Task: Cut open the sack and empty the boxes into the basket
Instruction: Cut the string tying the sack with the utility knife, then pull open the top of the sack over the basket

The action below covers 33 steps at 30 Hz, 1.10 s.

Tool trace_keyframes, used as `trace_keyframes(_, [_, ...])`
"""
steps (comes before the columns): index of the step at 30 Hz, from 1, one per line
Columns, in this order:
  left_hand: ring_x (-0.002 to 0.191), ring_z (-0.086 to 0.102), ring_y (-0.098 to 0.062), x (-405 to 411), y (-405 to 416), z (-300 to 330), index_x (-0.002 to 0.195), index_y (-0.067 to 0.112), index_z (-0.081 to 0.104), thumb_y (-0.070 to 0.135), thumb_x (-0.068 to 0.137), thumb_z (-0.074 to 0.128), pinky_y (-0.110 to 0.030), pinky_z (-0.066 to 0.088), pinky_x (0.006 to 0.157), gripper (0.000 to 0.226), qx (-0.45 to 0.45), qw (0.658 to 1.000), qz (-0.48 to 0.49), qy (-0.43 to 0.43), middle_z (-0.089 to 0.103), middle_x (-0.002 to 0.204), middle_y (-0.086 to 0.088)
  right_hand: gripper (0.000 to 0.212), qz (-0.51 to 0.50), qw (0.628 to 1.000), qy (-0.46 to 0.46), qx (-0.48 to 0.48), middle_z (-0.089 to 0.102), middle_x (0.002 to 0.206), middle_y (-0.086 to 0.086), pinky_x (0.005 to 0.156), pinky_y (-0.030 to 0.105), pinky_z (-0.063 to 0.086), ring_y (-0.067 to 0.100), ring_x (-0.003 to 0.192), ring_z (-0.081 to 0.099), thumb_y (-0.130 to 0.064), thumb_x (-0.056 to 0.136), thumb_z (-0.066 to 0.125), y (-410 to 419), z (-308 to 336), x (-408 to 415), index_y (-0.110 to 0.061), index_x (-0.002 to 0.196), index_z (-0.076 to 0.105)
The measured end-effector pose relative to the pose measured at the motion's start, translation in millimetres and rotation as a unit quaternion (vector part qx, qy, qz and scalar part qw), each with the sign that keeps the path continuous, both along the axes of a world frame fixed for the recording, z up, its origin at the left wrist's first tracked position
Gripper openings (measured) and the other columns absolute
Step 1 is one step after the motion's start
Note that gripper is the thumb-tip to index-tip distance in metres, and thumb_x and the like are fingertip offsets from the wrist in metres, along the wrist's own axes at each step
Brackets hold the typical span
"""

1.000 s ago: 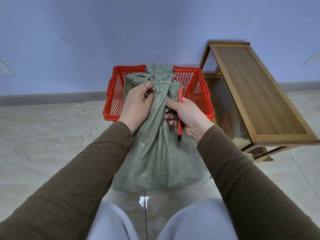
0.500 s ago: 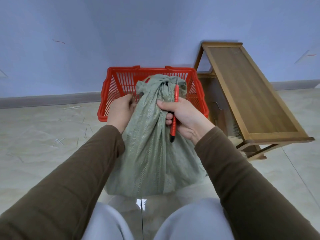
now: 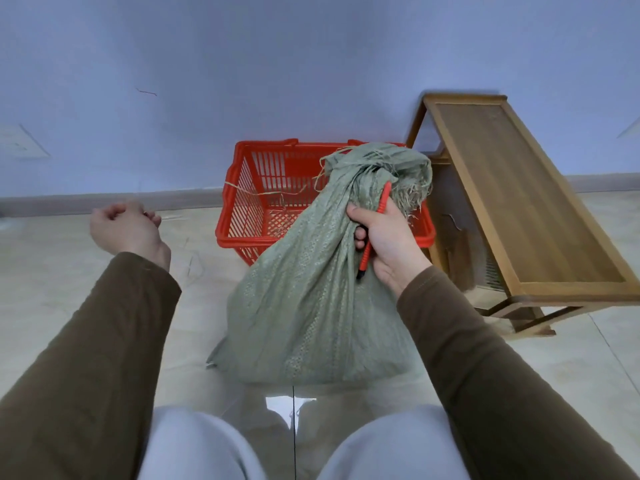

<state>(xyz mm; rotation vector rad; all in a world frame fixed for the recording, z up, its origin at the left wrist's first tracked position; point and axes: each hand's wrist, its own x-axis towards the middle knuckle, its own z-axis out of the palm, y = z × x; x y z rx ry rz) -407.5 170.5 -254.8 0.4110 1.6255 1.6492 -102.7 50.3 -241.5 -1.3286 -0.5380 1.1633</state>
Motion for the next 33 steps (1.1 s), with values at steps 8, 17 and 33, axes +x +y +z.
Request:
trace_keyframes(8, [0.144,0.049,-0.024,32.2,-7.8,12.9,0.144,0.021,0.055,0.025,0.106,0.057,-0.044,0.040,0.120,0.038,-0.092,0.951,-0.295,0.011,0.060,0.137,-0.002,0.019,0.060,0.996,-0.055,0.039,0.063,0.065,-0.012,0.040,0.019,0.035,0.003,0.045,0.041,-0.007,0.097,0.066,-0.7,2.8,-9.9,-0.019,0.112,0.065])
trace_keyframes(17, [0.109,0.077,-0.029,138.2,-56.3,103.4,0.122,0.011,0.077,0.054,0.094,0.064,-0.041,0.063,0.092,0.053,-0.065,0.751,-0.638,-0.160,0.077,0.121,-0.016,0.029,0.180,0.970,-0.155,0.055,0.074,0.125,0.014,0.109,0.048,0.052,0.031,0.121,0.068,-0.001,0.094,0.072,-53.1,61.8,-23.7,-0.005,0.122,0.066])
trace_keyframes(33, [0.098,0.077,-0.018,129.4,-120.9,244.1,0.128,0.008,0.063,-0.019,0.090,0.053,-0.019,0.062,0.069,0.048,-0.136,0.829,-0.542,-0.014,0.077,0.111,-0.006,0.019,-0.006,0.985,0.171,-0.025,0.046,0.053,-0.008,0.033,0.018,0.030,0.003,0.037,0.034,-0.014,0.103,0.059,-59.8,284.9,17.2,-0.020,0.086,0.054])
